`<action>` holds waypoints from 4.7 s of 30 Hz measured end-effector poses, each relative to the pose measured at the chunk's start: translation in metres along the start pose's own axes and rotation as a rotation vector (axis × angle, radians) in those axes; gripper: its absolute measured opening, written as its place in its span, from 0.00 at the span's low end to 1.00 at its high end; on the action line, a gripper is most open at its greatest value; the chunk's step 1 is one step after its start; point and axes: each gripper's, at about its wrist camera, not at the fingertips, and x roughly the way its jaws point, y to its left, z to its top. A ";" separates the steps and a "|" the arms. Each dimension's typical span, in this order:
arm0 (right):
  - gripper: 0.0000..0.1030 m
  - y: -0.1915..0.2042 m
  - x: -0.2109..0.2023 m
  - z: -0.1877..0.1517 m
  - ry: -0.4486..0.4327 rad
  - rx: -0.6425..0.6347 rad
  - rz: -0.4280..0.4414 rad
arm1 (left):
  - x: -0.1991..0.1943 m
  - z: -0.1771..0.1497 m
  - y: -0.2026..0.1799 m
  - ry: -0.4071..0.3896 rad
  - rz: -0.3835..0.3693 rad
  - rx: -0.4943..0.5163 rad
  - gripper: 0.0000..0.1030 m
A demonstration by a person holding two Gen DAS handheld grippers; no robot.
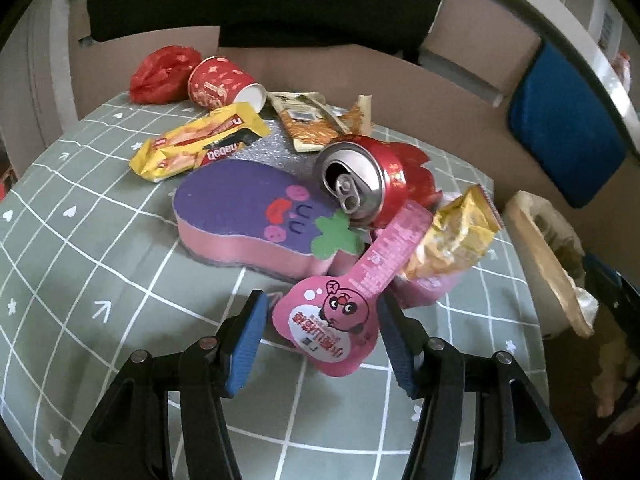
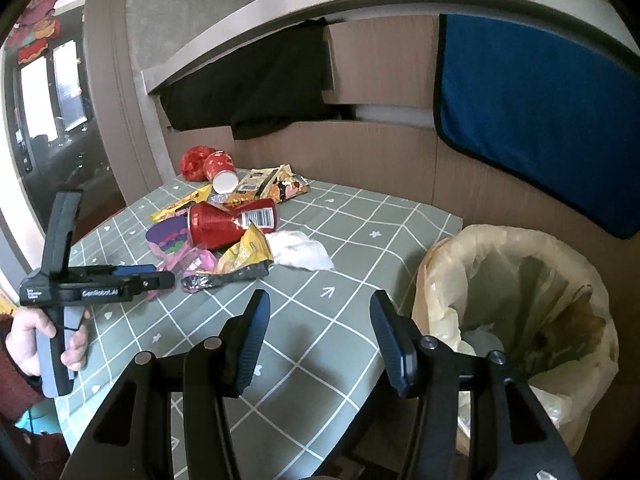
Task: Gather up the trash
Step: 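Grasp the pink lollipop wrapper with the left gripper while the right grasps a yellow snack bag, then lift the pink wrapper and yellow snack bag and carry them toward the bin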
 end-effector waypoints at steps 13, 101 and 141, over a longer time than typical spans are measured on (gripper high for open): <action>0.49 0.031 0.020 0.005 0.029 -0.111 0.068 | -0.029 -0.021 0.002 -0.028 -0.013 -0.051 0.51; 0.42 0.078 0.047 -0.007 0.207 -0.262 0.285 | -0.085 -0.079 0.027 -0.108 -0.041 -0.339 0.51; 0.15 -0.071 -0.088 0.032 -0.143 0.020 -0.138 | -0.067 0.052 -0.188 -0.312 -0.160 0.194 0.51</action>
